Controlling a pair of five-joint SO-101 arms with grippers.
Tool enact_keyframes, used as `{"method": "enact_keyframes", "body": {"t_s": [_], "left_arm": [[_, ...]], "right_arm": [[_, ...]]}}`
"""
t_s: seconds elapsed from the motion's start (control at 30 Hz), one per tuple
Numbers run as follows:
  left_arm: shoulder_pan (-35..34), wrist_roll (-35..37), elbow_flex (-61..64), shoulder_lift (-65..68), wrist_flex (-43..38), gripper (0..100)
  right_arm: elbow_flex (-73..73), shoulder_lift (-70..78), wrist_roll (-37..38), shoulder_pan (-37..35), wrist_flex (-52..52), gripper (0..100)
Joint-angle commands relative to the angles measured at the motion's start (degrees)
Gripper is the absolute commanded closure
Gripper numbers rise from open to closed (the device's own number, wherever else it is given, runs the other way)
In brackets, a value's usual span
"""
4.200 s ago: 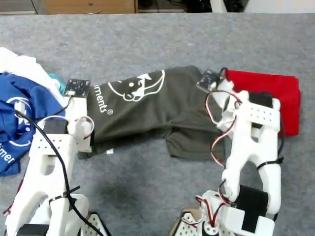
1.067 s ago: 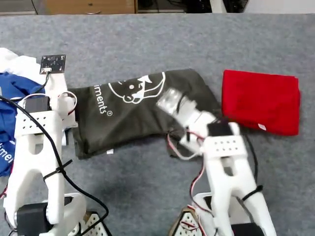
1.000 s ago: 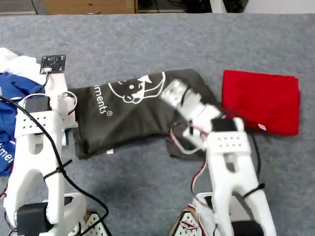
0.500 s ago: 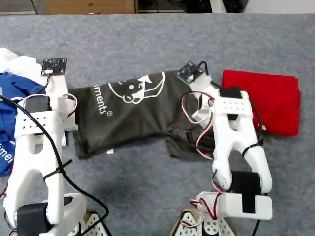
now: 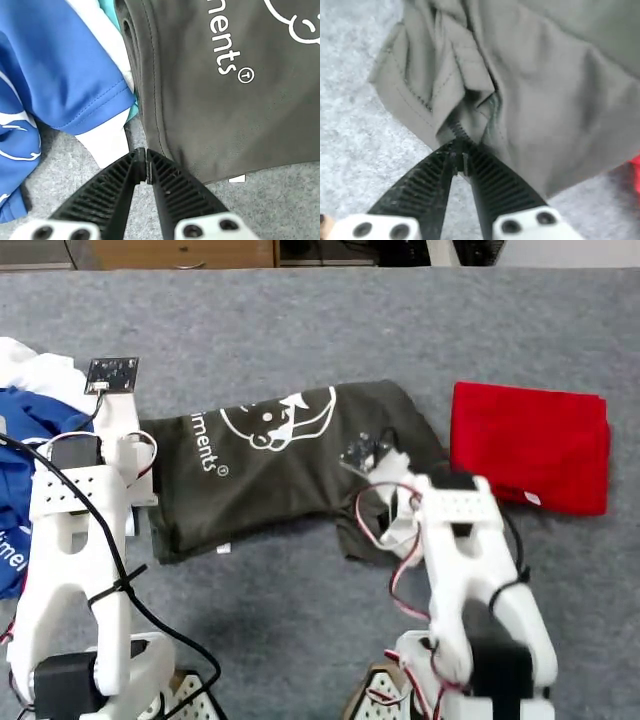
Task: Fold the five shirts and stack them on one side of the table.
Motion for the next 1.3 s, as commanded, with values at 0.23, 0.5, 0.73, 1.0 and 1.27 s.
{"method": "enact_keyframes", "body": {"t_s": [0.23,0.5,0.73,1.0,1.27], "left_arm": [[-0.8,0.5,-2.5,-0.4,0.4,98],[-0.2,11.1,-15.6,2.7,-2.2,98],[-0.3,12.0,-23.4,20.8,-12.2,98],[-2.1,12.1,-36.0,38.4,-14.1,98],[-9.0,11.8,-46.8,59.6,-17.0,98]], "right_arm": [[-8.6,-9.6,0.5,2.2,3.2,99.5],[-31.6,2.5,0.4,2.4,3.8,99.3],[-62.0,32.9,-3.8,-0.5,5.0,99.5],[-97.1,62.8,-7.8,-5.6,11.4,99.5],[-125.6,89.2,-11.5,-0.1,19.3,99.5]]}}
